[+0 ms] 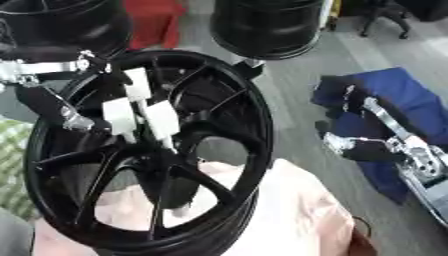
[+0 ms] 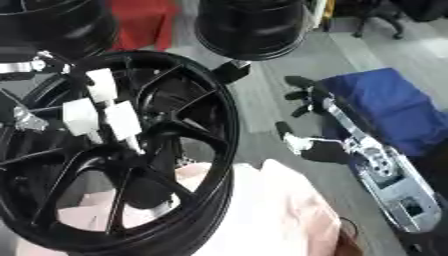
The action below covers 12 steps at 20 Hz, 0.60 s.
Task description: Pull the pin out of the wheel hub.
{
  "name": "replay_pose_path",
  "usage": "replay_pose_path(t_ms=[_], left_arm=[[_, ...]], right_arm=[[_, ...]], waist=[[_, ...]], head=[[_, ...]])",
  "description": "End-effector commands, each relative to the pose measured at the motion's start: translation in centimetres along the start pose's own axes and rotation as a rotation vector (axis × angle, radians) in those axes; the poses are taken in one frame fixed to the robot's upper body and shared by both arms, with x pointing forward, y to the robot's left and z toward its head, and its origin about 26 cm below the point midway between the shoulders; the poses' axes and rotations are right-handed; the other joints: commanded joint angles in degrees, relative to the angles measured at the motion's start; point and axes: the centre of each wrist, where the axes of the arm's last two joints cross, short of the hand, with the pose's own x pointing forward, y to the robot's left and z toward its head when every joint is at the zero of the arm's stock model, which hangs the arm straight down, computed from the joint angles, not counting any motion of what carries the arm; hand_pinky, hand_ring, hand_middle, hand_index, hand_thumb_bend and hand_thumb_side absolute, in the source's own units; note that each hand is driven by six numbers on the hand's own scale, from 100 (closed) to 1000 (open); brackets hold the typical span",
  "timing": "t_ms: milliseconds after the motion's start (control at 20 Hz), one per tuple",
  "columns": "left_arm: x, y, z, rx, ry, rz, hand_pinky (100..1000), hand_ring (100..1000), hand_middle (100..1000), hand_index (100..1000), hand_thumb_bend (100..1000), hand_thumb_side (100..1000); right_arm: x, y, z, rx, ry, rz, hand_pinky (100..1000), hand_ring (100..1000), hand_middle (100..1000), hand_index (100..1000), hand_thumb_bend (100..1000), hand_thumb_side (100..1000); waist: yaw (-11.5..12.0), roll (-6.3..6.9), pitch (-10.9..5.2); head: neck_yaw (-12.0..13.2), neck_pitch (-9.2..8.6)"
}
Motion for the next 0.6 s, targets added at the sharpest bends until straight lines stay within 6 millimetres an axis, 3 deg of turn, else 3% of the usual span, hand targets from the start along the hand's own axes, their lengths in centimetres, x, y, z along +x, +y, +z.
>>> replay_pose_path(t_ms=[50,600], left_arm=[[0.29,1.01,0.23,-0.151,-0.102,-0.145,818,698,680,873,512,518],[0.36,0.81,0.0,-0.166,-0.103,-0.166,803,673,654,848,501,511]], right_arm=[[0.33,-1.01,-0.16,0.002,-0.013,0.028,675,859,959,961,217,250],[0.3,-1.0,-0.17,0.003,-0.013,0.026,675,859,959,962,214,253]], waist=[[-0.1,-0.11,-1.21],[-0.1,-0.22,-1.09]], head=[[-0.1,0.25],[-0.1,0.28]])
